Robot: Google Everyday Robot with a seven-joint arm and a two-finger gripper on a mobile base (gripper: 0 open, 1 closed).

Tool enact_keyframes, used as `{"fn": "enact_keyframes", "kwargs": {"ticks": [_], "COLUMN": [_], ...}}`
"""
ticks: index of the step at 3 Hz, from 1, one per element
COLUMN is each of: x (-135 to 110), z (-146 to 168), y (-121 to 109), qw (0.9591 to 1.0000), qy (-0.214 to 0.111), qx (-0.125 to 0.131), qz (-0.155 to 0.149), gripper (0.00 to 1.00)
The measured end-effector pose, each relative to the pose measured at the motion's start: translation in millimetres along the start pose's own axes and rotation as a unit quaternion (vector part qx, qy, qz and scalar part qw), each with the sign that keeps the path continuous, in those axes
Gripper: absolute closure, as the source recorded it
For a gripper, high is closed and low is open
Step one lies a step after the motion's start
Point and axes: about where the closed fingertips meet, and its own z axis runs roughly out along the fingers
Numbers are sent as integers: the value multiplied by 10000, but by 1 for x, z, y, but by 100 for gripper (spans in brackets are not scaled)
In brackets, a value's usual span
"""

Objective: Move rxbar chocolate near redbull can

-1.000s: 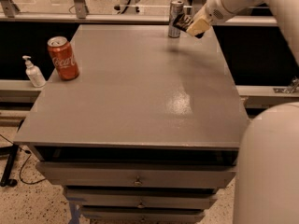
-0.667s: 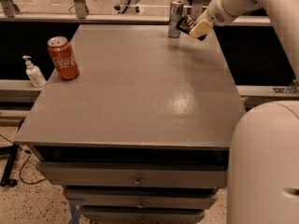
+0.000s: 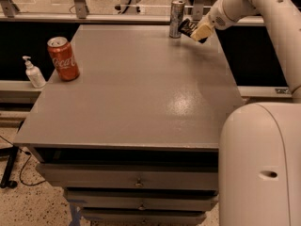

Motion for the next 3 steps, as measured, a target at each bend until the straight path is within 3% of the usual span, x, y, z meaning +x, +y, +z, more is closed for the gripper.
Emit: {"fn": "enact_keyframes", "kwargs": {"ticks": [2, 3], "x": [-11, -13], "z": [18, 22], "y": [4, 6], "qw": [9999, 9998], "qy": [-30, -27], "qx": [-144, -204], "qz": [-22, -14], "gripper": [12, 0]}}
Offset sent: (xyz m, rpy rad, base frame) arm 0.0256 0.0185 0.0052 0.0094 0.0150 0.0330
